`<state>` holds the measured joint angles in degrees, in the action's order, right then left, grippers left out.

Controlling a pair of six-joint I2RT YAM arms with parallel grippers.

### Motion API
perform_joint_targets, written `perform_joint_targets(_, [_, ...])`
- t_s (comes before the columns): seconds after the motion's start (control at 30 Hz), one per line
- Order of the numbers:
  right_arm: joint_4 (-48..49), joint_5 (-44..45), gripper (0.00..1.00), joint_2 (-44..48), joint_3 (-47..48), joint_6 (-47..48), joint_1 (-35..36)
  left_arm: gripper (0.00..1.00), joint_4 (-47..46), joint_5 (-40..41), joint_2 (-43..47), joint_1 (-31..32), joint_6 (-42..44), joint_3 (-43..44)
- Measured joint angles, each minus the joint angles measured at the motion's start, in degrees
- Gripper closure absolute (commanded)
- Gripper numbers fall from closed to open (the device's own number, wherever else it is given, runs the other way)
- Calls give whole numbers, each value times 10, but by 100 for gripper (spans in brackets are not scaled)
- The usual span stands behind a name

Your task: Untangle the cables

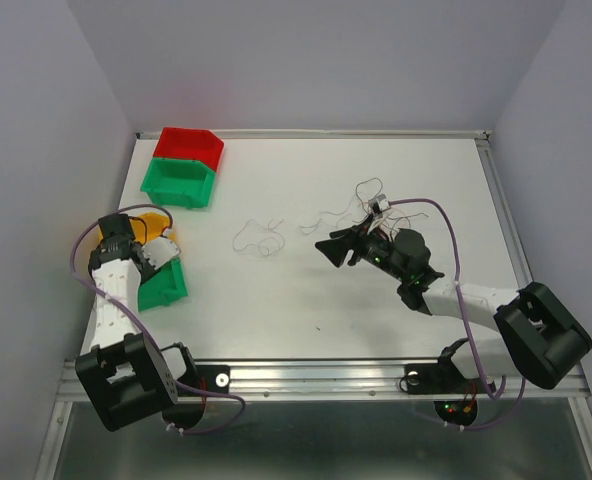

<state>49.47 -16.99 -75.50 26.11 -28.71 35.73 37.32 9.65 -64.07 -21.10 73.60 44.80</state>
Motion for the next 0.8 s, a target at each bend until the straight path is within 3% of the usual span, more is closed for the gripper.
perform_joint_targets(0.2, [-1, 0, 29, -5, 1, 0, 0, 42, 33, 14, 0, 0, 34, 10])
perform_joint_targets(0.43, [-2, 0, 29, -7, 1, 0, 0, 40, 67, 34, 0, -1, 65, 13])
perform_joint_targets(0.67, [-2, 0, 29, -7, 1, 0, 0, 40, 126, -59, -42, -33, 52, 166])
perform_joint_targets(0.8, [-2, 0, 29, -7, 1, 0, 0, 39, 104, -94, -38, -52, 25, 174])
